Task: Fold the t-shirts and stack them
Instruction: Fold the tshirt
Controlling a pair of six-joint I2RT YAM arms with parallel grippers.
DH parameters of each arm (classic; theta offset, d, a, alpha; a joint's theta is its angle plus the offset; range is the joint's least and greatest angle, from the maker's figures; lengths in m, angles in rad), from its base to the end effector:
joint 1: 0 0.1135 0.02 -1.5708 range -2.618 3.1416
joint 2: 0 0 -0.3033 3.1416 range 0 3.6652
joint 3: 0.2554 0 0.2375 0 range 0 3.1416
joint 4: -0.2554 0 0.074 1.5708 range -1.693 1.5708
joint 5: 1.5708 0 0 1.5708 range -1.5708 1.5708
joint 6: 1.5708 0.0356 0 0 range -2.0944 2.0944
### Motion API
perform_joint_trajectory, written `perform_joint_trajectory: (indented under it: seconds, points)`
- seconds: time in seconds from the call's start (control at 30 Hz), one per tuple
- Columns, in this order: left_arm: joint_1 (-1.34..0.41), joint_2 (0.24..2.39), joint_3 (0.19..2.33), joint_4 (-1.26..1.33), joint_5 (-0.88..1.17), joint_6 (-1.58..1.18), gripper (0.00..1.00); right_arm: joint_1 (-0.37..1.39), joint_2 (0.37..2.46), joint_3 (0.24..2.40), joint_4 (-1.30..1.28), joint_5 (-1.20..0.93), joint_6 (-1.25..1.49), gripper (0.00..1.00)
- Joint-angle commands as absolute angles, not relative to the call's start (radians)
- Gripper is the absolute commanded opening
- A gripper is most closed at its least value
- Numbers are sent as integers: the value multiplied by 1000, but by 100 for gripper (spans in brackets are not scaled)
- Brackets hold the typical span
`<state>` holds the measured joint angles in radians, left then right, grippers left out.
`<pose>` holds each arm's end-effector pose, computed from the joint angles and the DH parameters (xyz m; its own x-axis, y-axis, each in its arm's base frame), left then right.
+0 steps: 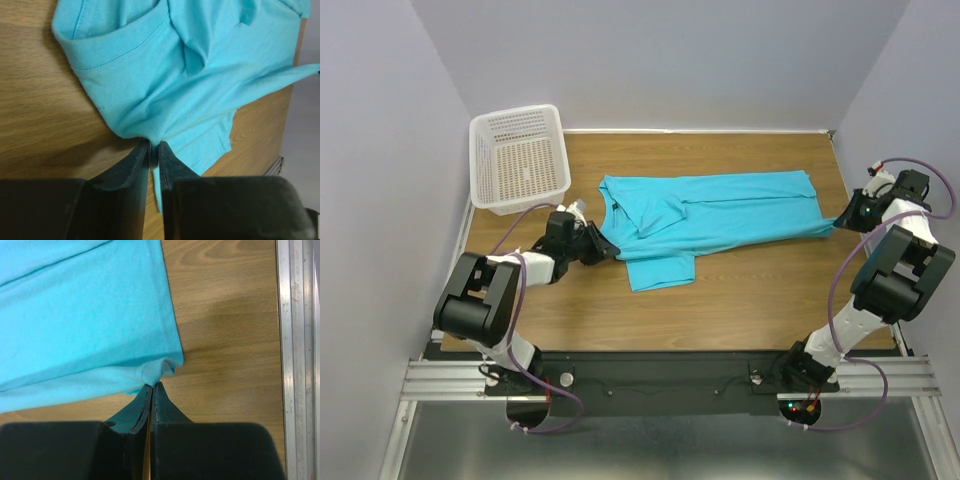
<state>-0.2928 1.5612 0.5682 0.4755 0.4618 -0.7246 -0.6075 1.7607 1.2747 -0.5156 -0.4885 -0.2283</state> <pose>0.2682 -0.0974 0.2047 -0.7717 -0.3871 -0.5046 0.1571 0.6528 -0.7411 0.3095 -0.1948 0.2683 -0.7407 0.2716 -0.6144 0.1322 0.9557 0.2631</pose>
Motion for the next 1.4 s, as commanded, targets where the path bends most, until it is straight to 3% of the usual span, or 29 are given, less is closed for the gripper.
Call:
perform_joint_trajectory:
  seconds: [0.0, 0.03, 0.07, 0.2, 0.47, 1.13, 1.3, 1.37]
  points:
    - [-290, 1485, 543, 505, 414, -673, 35, -615, 1741, 1270, -489, -509, -239, 1]
    - [-291, 1462, 534, 494, 381, -658, 45, -615, 1741, 1267, -489, -509, -239, 0]
    - [-290, 1418, 529, 479, 362, -652, 48, -615, 1740, 1267, -489, -511, -239, 1]
    - [-291, 1323, 499, 424, 324, -617, 55, -615, 1738, 1261, -489, -515, -242, 1]
    - [-403, 1328, 456, 394, 365, -627, 52, -615, 1736, 1262, -489, -515, -241, 1]
    - [-604, 1615, 586, 289, 111, -693, 52, -615, 1736, 1258, -486, -515, -235, 1]
    - [-632, 1661, 601, 227, 17, -681, 45, -615, 1727, 1258, -488, -515, -235, 1]
    - [-634, 1664, 591, 229, 11, -678, 34, -615, 1724, 1259, -488, -517, -233, 1]
